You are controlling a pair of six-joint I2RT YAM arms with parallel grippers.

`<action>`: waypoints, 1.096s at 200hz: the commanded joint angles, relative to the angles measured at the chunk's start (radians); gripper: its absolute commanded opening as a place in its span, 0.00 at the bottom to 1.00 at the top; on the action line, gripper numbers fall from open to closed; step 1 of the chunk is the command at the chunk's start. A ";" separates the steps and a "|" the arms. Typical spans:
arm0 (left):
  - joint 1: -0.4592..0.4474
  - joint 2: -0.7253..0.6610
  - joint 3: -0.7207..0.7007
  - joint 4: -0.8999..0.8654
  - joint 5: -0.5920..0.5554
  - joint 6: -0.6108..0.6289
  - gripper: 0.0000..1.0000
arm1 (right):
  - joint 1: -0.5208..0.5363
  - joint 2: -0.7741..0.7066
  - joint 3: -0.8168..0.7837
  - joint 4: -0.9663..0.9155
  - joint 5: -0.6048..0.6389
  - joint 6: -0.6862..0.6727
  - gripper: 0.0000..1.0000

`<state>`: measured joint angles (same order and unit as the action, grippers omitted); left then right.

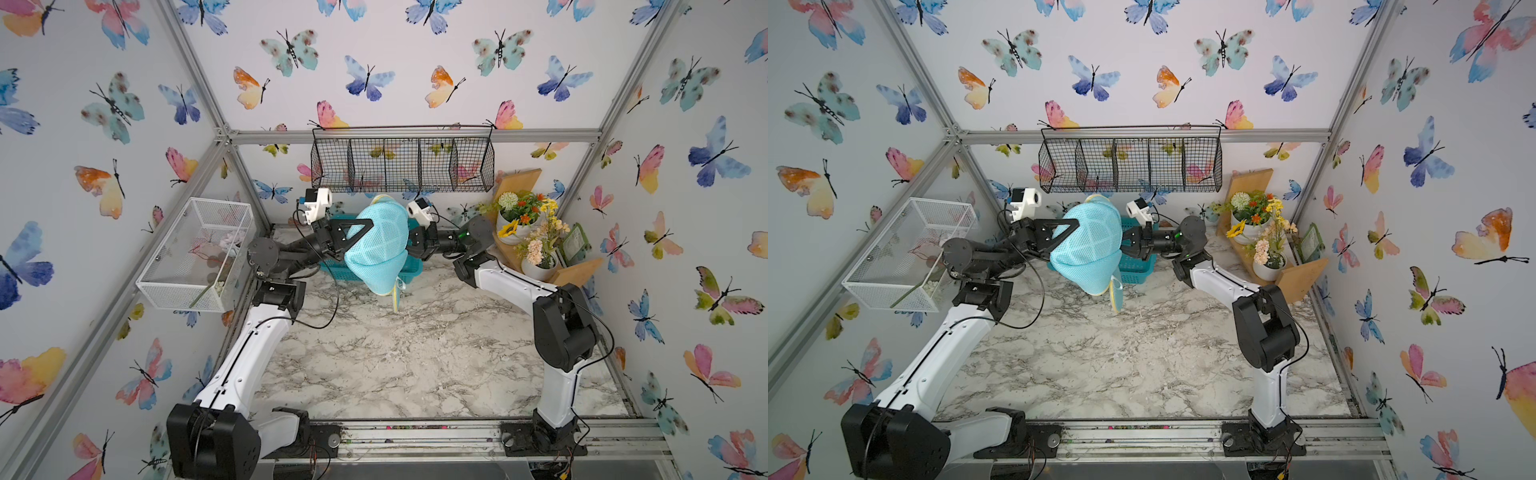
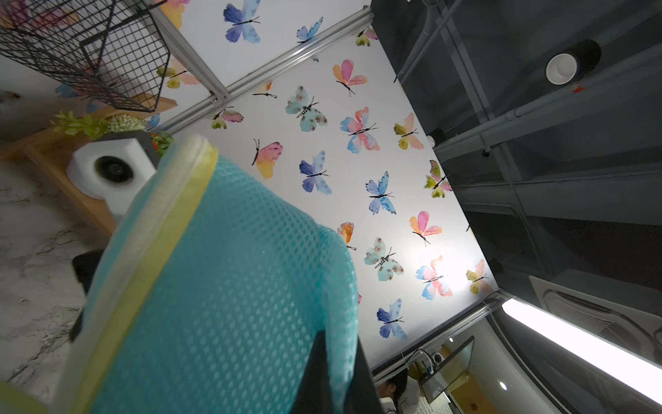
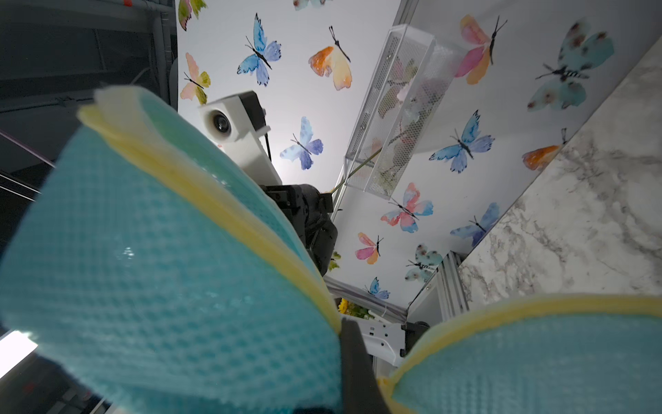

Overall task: Turn the laundry bag inside out
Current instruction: Turn over the laundry bag.

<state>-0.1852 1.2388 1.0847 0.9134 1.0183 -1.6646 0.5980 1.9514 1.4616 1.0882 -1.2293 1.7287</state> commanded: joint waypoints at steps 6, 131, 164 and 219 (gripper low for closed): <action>-0.011 0.057 0.012 0.414 -0.073 -0.209 0.00 | 0.110 0.048 -0.004 0.250 -0.083 0.198 0.03; 0.105 -0.048 -0.215 -0.012 -0.087 0.119 0.00 | 0.017 -0.294 -0.106 0.209 0.051 0.054 0.03; 0.064 -0.056 -0.241 0.022 -0.124 0.090 0.00 | 0.015 -0.199 -0.049 0.335 0.053 0.150 0.02; 0.090 -0.066 -0.200 0.204 -0.292 -0.066 0.00 | -0.053 -0.410 -0.134 -0.841 0.038 -0.720 0.02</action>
<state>-0.1051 1.1900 0.8425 0.9833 0.8440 -1.6592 0.5652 1.6390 1.3239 0.7830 -1.2007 1.4586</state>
